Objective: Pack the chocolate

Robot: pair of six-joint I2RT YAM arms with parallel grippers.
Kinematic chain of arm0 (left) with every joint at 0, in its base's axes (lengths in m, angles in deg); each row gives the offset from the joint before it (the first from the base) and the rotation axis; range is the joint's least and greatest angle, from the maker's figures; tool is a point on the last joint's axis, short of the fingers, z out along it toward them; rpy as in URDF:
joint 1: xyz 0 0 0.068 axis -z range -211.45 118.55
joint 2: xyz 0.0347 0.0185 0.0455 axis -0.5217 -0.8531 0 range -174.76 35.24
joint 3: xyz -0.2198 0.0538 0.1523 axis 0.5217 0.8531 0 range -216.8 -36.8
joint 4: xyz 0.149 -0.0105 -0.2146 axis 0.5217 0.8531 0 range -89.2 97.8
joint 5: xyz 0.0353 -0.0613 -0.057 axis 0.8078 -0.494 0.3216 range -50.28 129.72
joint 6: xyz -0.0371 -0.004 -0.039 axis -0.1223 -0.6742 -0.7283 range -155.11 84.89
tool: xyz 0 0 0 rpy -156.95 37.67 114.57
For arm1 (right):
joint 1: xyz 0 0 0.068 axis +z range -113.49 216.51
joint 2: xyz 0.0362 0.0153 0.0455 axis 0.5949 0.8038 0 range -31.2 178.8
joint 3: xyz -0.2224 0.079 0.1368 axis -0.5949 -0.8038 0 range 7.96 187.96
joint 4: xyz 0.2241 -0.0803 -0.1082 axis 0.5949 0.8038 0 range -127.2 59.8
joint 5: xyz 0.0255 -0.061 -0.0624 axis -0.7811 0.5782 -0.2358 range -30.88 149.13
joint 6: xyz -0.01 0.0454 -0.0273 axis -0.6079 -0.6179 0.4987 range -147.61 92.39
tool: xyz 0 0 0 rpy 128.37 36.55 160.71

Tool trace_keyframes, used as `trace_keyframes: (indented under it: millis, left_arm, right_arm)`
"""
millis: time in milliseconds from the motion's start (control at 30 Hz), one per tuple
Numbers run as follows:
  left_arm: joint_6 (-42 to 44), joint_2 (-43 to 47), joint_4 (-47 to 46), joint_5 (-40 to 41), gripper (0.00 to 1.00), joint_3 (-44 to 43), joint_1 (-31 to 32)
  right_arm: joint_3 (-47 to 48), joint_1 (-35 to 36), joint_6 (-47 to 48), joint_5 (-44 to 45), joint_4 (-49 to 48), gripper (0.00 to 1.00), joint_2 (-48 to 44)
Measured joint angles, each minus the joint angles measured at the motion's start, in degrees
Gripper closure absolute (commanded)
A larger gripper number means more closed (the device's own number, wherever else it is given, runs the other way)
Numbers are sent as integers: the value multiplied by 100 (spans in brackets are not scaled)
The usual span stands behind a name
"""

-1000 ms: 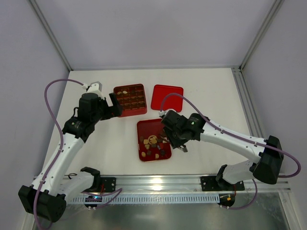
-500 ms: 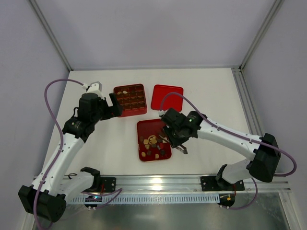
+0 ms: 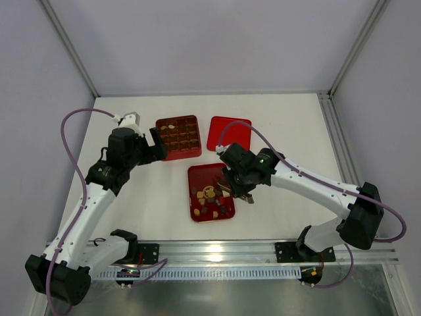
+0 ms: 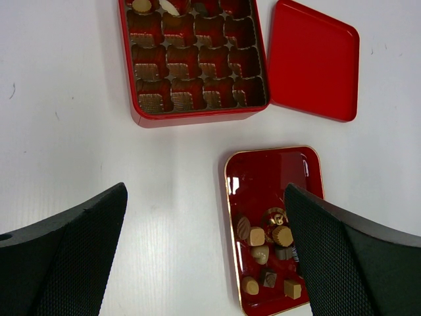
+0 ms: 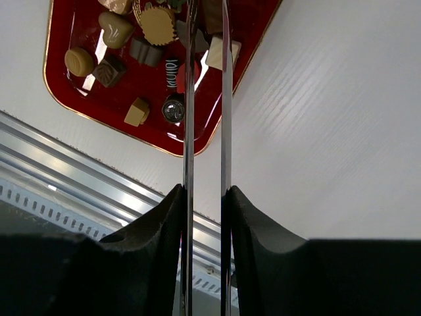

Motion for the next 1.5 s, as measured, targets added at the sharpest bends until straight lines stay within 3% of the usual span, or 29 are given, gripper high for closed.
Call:
trace_keyframes:
  millis: [533, 1000, 1500]
  left_arm:
    - [-2, 0, 0, -2, 0, 0, -11]
    - [-2, 0, 0, -2, 0, 0, -11]
    - [-2, 0, 0, -4, 0, 0, -17]
  right_arm:
    - [695, -155, 28, 33, -20, 66, 306]
    - [728, -195, 133, 15, -61, 58, 557]
    - [765, -214, 166, 0, 35, 58, 531]
